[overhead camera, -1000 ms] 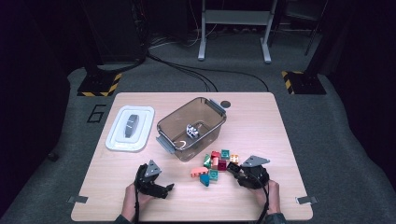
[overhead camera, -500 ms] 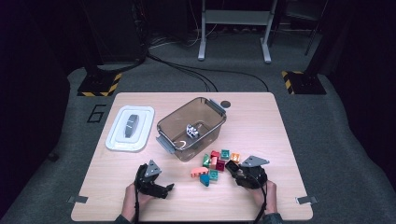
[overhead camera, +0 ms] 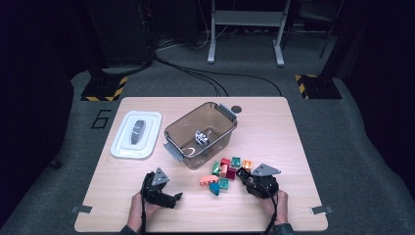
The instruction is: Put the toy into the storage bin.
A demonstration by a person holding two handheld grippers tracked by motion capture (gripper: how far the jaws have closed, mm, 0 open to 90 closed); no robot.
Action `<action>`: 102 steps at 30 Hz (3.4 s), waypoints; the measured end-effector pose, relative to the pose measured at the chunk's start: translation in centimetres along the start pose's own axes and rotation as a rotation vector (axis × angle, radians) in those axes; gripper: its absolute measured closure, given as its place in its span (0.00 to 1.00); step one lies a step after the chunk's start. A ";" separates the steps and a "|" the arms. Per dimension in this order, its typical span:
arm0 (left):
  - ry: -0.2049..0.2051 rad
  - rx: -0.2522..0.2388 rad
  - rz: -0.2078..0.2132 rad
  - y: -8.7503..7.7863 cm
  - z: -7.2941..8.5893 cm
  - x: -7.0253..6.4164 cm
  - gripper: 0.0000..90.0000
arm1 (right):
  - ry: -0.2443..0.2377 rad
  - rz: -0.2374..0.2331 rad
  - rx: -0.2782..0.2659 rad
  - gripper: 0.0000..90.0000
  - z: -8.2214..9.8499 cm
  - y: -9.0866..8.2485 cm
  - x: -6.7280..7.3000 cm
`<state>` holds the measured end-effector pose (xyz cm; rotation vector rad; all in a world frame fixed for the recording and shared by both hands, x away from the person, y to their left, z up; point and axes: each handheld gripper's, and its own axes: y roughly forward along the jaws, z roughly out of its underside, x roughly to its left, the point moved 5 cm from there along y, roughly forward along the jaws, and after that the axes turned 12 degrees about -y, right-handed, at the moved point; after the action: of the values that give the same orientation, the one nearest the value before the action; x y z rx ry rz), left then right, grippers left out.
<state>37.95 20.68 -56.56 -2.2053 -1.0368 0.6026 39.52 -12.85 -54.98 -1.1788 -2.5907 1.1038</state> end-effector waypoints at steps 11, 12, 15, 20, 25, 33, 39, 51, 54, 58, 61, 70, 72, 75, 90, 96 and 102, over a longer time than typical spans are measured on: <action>0.000 0.000 0.000 0.0 0.0 0.0 0.02 | 0.032 -0.010 -0.047 0.66 -1.5 -1.5 -0.7; -0.001 0.000 0.000 0.0 0.0 0.0 0.02 | 0.033 -0.004 -0.051 0.66 -1.7 -1.6 -0.8; 0.000 0.000 0.000 0.0 0.0 0.0 0.02 | 0.034 0.005 -0.063 0.66 -2.5 -1.9 -1.2; 0.001 0.000 0.000 0.0 0.0 0.0 0.02 | 0.039 0.009 -0.070 0.66 -3.6 -2.2 -1.8; 0.001 0.000 0.000 0.0 0.0 0.0 0.02 | 0.038 0.011 -0.071 0.66 -4.4 -2.4 -2.4; 0.000 0.000 0.000 0.0 0.0 0.0 0.02 | 0.045 0.022 -0.084 0.66 -6.1 -3.0 -3.7; 0.000 0.000 0.000 0.0 0.0 0.0 0.02 | 0.053 0.026 -0.094 0.66 -7.2 -3.2 -4.6; 0.002 -0.005 -0.004 0.0 0.0 0.0 0.02 | 0.057 0.047 -0.113 0.66 -9.8 -4.1 -6.5; 0.000 -0.006 -0.003 0.0 0.0 0.0 0.02 | 0.057 0.055 -0.116 0.66 -10.6 -4.4 -7.1; 0.000 -0.005 -0.003 0.0 0.0 0.0 0.02 | 0.061 0.059 -0.124 0.66 -11.9 -4.6 -8.0; 0.002 -0.005 -0.004 0.0 0.0 0.0 0.02 | 0.059 0.060 -0.128 0.66 -12.4 -4.6 -8.3; -0.001 -0.003 -0.002 0.0 0.0 0.0 0.02 | 0.040 0.039 -0.119 0.66 -15.5 -3.4 -9.0; 0.000 -0.003 -0.002 0.0 0.0 0.0 0.02 | 0.035 0.024 -0.107 0.66 -16.1 -2.7 -8.9; 0.000 -0.004 -0.002 0.0 0.0 0.0 0.02 | 0.026 0.005 -0.090 0.66 -17.1 -1.6 -8.7; -0.005 -0.004 0.000 0.0 0.0 0.0 0.02 | 0.019 -0.043 0.015 0.66 -19.0 2.0 -7.8; -0.002 -0.004 -0.001 0.0 0.0 0.0 0.02 | 0.027 -0.046 0.052 0.65 -18.7 2.3 -7.8; -0.005 -0.004 0.000 0.0 0.0 0.0 0.02 | 0.028 -0.039 0.086 0.65 -18.3 2.4 -7.9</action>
<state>37.95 20.65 -56.56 -2.2082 -1.0409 0.6067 53.01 -6.68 -41.49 -1.1128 -2.5070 1.1703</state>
